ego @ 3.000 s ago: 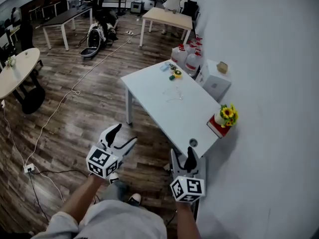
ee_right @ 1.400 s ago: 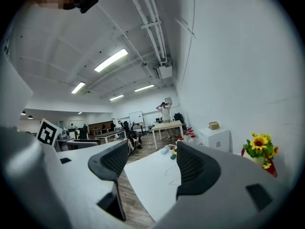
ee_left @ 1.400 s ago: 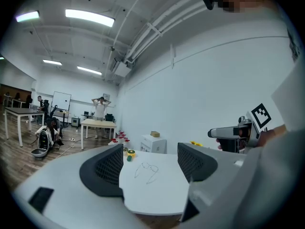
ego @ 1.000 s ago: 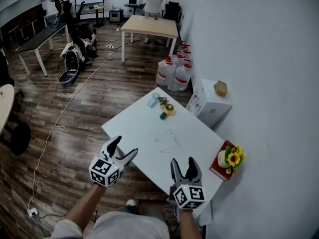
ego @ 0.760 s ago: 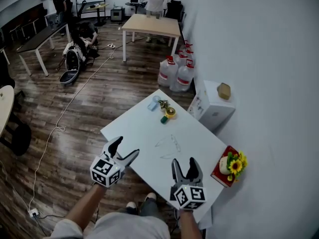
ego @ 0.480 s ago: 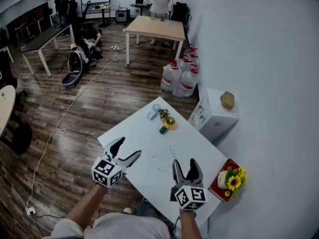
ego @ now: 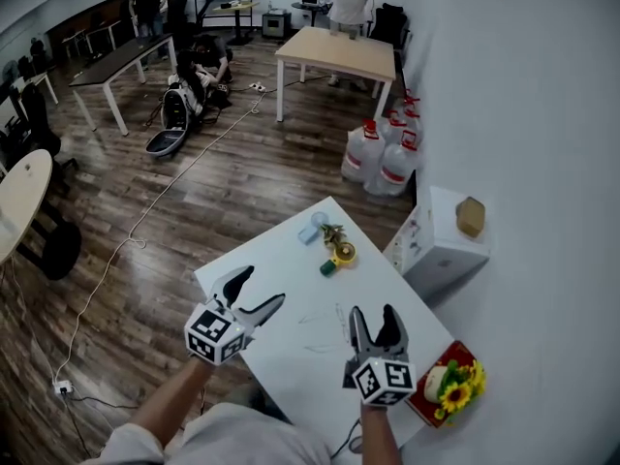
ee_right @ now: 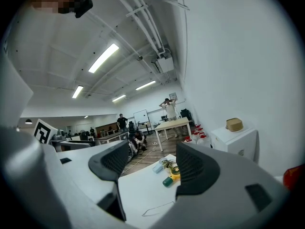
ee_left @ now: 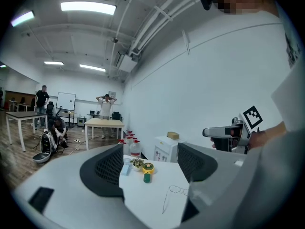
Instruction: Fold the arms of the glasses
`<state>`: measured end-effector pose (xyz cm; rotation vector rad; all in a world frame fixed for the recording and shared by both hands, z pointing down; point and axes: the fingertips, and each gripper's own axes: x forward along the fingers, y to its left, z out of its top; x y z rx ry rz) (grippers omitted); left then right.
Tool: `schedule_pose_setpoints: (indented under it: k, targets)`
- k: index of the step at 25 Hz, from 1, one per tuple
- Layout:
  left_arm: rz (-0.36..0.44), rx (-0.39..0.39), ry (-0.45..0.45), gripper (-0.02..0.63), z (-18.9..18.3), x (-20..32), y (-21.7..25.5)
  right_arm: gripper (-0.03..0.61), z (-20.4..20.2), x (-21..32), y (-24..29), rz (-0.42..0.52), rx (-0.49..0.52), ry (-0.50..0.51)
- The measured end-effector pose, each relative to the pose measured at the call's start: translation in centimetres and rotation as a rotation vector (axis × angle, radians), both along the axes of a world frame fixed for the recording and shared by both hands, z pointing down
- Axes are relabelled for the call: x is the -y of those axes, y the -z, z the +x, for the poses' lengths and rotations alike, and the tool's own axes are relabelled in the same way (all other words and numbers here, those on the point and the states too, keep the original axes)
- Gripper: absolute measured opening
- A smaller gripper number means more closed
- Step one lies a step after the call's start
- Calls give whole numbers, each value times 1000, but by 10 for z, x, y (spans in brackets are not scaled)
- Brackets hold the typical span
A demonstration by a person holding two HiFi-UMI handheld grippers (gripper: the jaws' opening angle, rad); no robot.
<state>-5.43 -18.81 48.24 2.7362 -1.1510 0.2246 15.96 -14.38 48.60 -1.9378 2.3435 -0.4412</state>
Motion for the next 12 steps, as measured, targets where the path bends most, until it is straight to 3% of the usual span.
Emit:
schedule_pose_setpoints:
  k: [12]
  targets:
    - [-61, 44, -25, 347, 24, 29, -44, 275, 43, 38, -52, -94, 18, 71]
